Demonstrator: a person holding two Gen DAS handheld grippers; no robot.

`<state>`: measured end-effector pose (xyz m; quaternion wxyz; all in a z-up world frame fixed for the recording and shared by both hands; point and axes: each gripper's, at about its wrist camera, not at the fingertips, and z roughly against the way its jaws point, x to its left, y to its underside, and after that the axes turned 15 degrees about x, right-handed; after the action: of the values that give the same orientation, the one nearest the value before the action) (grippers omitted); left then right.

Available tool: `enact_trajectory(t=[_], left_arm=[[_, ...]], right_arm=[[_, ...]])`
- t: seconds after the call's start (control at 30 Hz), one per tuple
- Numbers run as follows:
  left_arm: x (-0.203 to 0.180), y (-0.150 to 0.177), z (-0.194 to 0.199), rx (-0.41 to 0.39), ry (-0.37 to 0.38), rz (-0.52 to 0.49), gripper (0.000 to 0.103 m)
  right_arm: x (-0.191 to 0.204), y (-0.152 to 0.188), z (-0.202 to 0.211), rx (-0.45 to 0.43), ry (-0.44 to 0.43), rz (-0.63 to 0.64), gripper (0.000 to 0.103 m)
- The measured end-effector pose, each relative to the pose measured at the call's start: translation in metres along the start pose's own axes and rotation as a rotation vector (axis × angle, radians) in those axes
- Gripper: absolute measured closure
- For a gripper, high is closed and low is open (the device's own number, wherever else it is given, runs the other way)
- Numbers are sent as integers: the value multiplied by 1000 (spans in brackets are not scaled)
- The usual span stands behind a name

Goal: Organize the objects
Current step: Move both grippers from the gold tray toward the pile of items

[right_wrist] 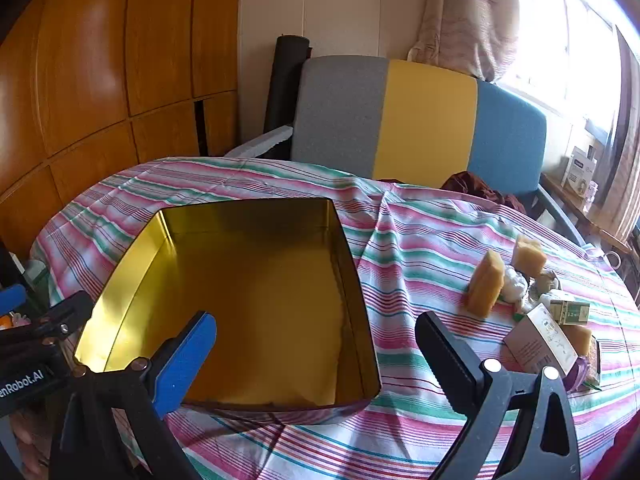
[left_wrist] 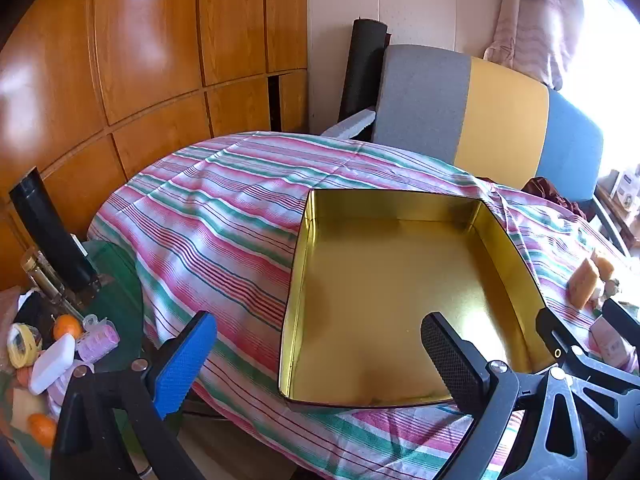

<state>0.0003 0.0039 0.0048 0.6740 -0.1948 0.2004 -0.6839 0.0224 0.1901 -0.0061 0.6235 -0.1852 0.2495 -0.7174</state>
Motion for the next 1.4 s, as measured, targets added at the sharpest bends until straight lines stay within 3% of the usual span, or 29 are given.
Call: enact_trajectory(t=[0.63, 0.93, 1.23, 1.4], left_arm=[[5, 5, 3, 3, 6, 6, 0], [20, 0, 3, -24, 70, 45, 0], [22, -5, -8, 52, 102, 72, 0], [10, -6, -4, 32, 81, 29, 0]], right_arm=[[-3, 1, 9, -17, 27, -4, 1], [-2, -2, 6, -6, 38, 13, 1], [-4, -5, 9, -24, 21, 37, 1], [-11, -6, 5, -3, -2, 26, 1]])
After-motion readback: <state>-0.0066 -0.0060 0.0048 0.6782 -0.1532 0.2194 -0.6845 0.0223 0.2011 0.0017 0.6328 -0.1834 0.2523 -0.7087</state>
